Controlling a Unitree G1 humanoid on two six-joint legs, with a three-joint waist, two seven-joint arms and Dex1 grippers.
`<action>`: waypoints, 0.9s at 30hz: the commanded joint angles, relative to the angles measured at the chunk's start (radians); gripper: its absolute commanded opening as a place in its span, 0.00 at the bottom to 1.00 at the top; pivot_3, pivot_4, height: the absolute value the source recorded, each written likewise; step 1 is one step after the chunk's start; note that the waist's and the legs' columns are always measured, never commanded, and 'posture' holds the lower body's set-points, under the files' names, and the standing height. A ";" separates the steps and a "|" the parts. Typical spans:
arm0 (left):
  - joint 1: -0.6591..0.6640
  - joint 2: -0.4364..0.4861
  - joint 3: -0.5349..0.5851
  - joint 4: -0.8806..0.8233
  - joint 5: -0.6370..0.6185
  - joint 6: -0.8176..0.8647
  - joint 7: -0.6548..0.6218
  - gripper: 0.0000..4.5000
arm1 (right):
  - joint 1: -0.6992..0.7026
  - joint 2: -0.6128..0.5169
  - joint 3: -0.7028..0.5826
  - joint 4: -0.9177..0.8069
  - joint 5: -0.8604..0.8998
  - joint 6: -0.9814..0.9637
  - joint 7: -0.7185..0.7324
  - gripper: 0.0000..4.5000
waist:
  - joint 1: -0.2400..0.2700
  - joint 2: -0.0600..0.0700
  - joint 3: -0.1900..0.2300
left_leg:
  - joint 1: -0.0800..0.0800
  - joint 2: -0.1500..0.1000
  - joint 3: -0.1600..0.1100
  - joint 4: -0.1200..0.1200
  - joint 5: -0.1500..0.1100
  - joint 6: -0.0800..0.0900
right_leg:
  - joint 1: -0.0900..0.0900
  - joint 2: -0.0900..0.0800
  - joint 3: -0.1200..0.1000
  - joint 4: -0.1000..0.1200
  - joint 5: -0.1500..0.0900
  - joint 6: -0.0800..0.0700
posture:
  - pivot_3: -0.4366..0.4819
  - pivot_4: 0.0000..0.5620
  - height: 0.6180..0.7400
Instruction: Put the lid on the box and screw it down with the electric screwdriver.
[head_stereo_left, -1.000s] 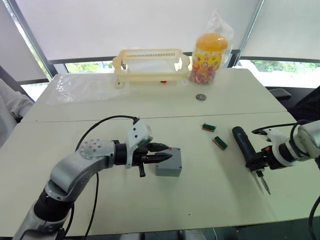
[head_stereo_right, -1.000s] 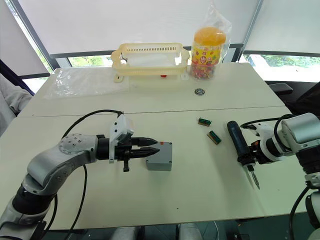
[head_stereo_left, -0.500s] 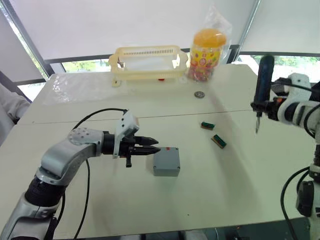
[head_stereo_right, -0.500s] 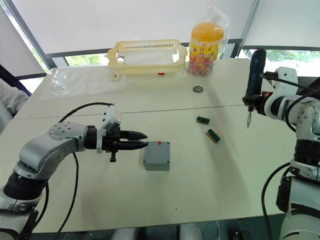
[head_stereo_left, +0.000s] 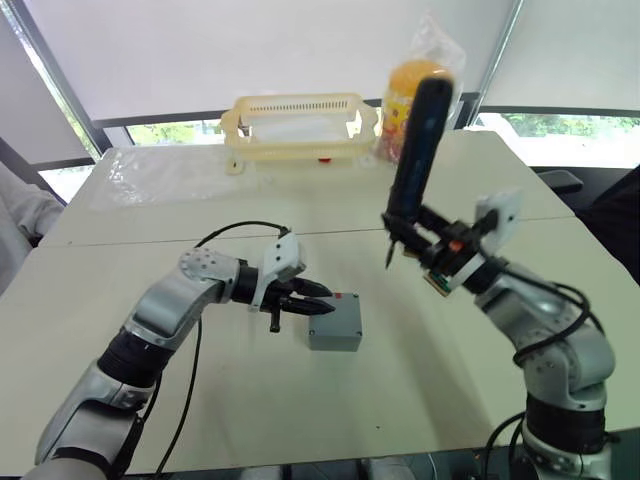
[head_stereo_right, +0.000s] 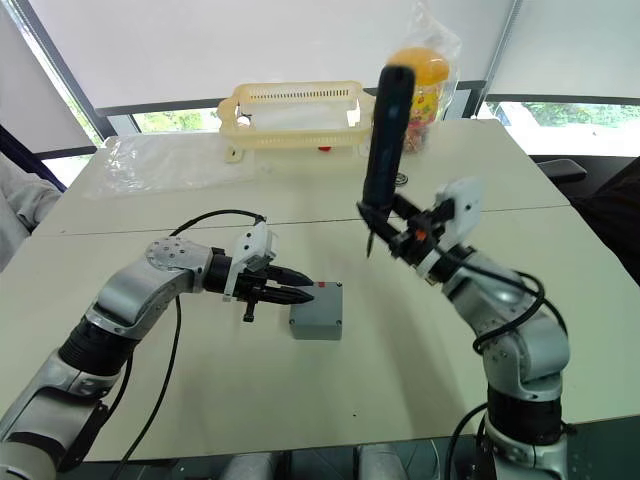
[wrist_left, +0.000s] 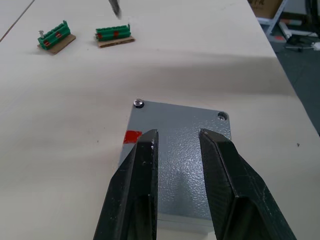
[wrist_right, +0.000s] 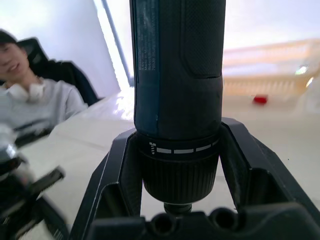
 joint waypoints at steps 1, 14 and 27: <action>0.006 -0.025 -0.010 0.005 0.035 -0.034 0.021 0.28 | 0.003 0.015 0.018 -0.067 -0.001 -0.082 0.001 0.39 | 0.000 0.000 0.000 | 0.000 0.000 0.000 0.000 0.000 0.000 | 0.000 0.000 0.000 0.000 0.000 0.000 | 0.48 0.27 1.00; 0.066 -0.036 -0.054 0.058 0.139 -0.104 0.023 0.28 | 0.033 0.111 0.146 -0.052 -0.040 -0.167 -0.059 0.39 | -0.002 0.000 -0.001 | 0.001 0.000 -0.001 0.000 0.000 -0.001 | 0.000 0.000 0.000 0.002 0.000 0.000 | 0.48 0.27 1.00; 0.072 -0.044 -0.047 0.047 0.138 -0.090 0.033 0.28 | 0.030 0.104 0.173 0.014 -0.077 -0.228 -0.030 0.39 | -0.001 -0.001 -0.001 | 0.002 0.000 -0.001 0.000 0.000 -0.001 | 0.001 0.000 0.000 0.002 0.000 0.000 | 0.48 0.27 1.00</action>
